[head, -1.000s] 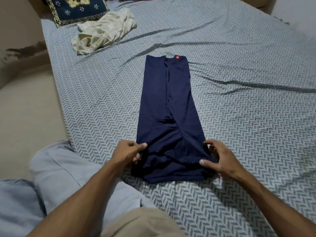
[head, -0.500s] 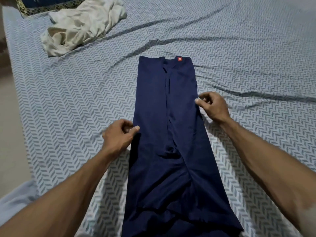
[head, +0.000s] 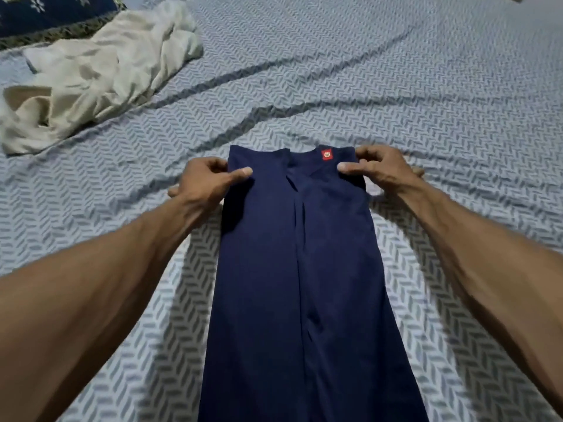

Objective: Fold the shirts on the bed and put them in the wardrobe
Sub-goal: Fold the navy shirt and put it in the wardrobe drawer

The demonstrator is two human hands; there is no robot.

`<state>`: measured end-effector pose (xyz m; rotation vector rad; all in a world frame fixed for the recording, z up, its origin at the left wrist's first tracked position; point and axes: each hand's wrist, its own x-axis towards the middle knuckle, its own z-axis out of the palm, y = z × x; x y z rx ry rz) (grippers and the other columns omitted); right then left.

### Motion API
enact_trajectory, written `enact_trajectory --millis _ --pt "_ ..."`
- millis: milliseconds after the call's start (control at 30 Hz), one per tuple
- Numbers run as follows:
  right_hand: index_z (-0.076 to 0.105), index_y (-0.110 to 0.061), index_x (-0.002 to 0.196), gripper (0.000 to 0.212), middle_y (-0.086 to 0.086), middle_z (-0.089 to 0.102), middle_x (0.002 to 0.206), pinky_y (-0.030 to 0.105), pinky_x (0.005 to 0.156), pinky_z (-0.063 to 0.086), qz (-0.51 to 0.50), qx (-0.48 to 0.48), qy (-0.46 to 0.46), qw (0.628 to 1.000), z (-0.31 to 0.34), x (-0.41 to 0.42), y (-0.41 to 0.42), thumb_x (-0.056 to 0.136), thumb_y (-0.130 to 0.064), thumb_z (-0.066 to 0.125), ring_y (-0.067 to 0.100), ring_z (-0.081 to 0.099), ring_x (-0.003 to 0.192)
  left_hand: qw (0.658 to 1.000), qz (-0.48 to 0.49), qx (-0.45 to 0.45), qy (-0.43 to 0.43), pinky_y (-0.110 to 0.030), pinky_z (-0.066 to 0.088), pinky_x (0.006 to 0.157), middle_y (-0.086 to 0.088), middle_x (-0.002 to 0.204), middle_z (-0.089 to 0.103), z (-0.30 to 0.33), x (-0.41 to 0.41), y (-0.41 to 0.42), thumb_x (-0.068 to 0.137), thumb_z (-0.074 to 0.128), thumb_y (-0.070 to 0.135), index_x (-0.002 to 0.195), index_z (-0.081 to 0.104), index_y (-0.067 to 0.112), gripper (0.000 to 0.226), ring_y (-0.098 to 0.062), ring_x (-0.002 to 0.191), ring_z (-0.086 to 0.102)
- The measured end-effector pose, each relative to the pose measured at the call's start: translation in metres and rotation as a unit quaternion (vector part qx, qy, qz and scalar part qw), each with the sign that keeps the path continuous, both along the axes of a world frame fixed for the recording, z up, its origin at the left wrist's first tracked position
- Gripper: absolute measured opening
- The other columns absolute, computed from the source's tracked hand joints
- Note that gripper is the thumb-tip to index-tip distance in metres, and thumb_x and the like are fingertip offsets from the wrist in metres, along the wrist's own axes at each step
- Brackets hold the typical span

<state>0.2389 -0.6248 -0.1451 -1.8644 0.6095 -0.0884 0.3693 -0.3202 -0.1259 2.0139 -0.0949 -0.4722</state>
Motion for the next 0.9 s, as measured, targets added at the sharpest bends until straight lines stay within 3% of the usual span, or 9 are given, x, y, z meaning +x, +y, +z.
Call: enact_trajectory --millis 67,133,333,400,467,600,667,767,900 --pt "0.075 -0.020 0.076 0.029 -0.008 0.074 0.076 0.036 0.087 0.048 0.012 0.025 0.002 1.000 0.001 0.010 -0.008 0.062 -0.037 0.093 0.007 0.066 0.077 0.999 0.006 -0.032 0.015 -0.042 0.062 0.077 -0.001 0.080 0.077 0.002 0.014 -0.012 0.065 0.093 0.037 0.079 0.076 0.014 0.031 -0.017 0.079 0.073" --pt "0.071 -0.020 0.066 0.026 -0.009 0.069 0.067 0.037 0.083 0.044 -0.005 0.020 -0.005 1.000 0.000 0.017 -0.013 0.065 -0.037 0.090 0.008 0.061 0.072 0.999 0.026 -0.045 0.016 -0.036 0.059 0.071 -0.002 0.076 0.075 -0.001 0.029 -0.021 0.073 0.090 0.024 0.075 0.073 0.014 0.020 -0.014 0.071 0.069" --pt "0.063 -0.018 0.058 0.059 0.001 0.056 0.058 0.043 0.074 0.038 -0.098 -0.009 0.030 0.995 -0.005 0.023 -0.015 0.063 -0.077 0.063 0.021 0.051 0.063 0.998 0.065 0.000 0.001 -0.039 0.056 0.077 0.006 0.065 0.070 -0.014 0.052 -0.025 0.067 0.072 0.057 0.065 0.074 0.028 0.029 -0.026 0.078 0.066" --pt "0.064 -0.013 0.063 0.067 -0.002 0.058 0.057 0.044 0.081 0.039 -0.100 -0.006 0.030 0.995 -0.003 0.024 -0.010 0.070 -0.080 0.060 0.018 0.052 0.064 0.998 0.060 0.011 -0.014 -0.040 0.047 0.079 0.013 0.055 0.063 -0.016 0.053 -0.023 0.066 0.067 0.064 0.064 0.074 0.032 0.032 -0.030 0.081 0.065" --pt "0.067 -0.012 0.068 0.061 -0.003 0.059 0.060 0.038 0.089 0.034 -0.100 0.005 0.022 0.995 0.003 0.023 -0.006 0.082 -0.071 0.063 0.014 0.052 0.066 0.999 0.032 0.019 -0.023 -0.042 0.052 0.085 0.015 0.061 0.067 -0.010 0.051 -0.021 0.066 0.069 0.068 0.071 0.077 0.033 0.036 -0.027 0.083 0.068" --pt "0.078 -0.013 0.077 0.037 -0.002 0.075 0.078 0.048 0.104 0.044 -0.004 0.066 -0.007 0.998 0.001 0.019 -0.011 0.061 -0.044 0.091 0.013 0.065 0.082 0.999 -0.035 -0.024 -0.002 -0.014 0.044 0.048 0.008 0.064 0.070 -0.005 0.048 -0.018 0.078 0.086 0.023 0.082 0.076 0.011 0.016 -0.002 0.054 0.061" --pt "0.080 -0.017 0.076 0.018 0.000 0.076 0.081 0.052 0.108 0.045 0.000 0.044 -0.003 0.999 -0.006 0.020 -0.018 0.065 -0.029 0.088 0.017 0.068 0.086 0.999 -0.034 -0.026 -0.010 -0.013 0.043 0.049 0.009 0.062 0.069 -0.009 0.049 -0.018 0.080 0.084 0.014 0.077 0.073 0.012 0.011 -0.002 0.057 0.062" --pt "0.081 -0.025 0.086 0.029 0.002 0.079 0.091 0.057 0.109 0.043 -0.010 0.031 -0.011 0.999 -0.008 0.019 -0.019 0.064 -0.044 0.083 0.024 0.071 0.098 0.998 -0.031 -0.046 -0.018 -0.019 0.047 0.059 0.009 0.064 0.070 -0.011 0.048 -0.017 0.081 0.084 0.017 0.070 0.070 0.017 0.018 -0.006 0.061 0.063" --pt "0.082 -0.025 0.084 0.015 0.002 0.078 0.091 0.054 0.108 0.044 -0.028 0.050 -0.013 0.998 -0.003 0.019 -0.012 0.071 -0.032 0.084 0.021 0.069 0.094 0.991 -0.042 -0.125 0.016 -0.014 0.045 0.047 0.004 0.059 0.069 0.000 0.038 -0.014 0.081 0.079 0.000 0.085 0.071 0.004 0.010 -0.002 0.049 0.061"
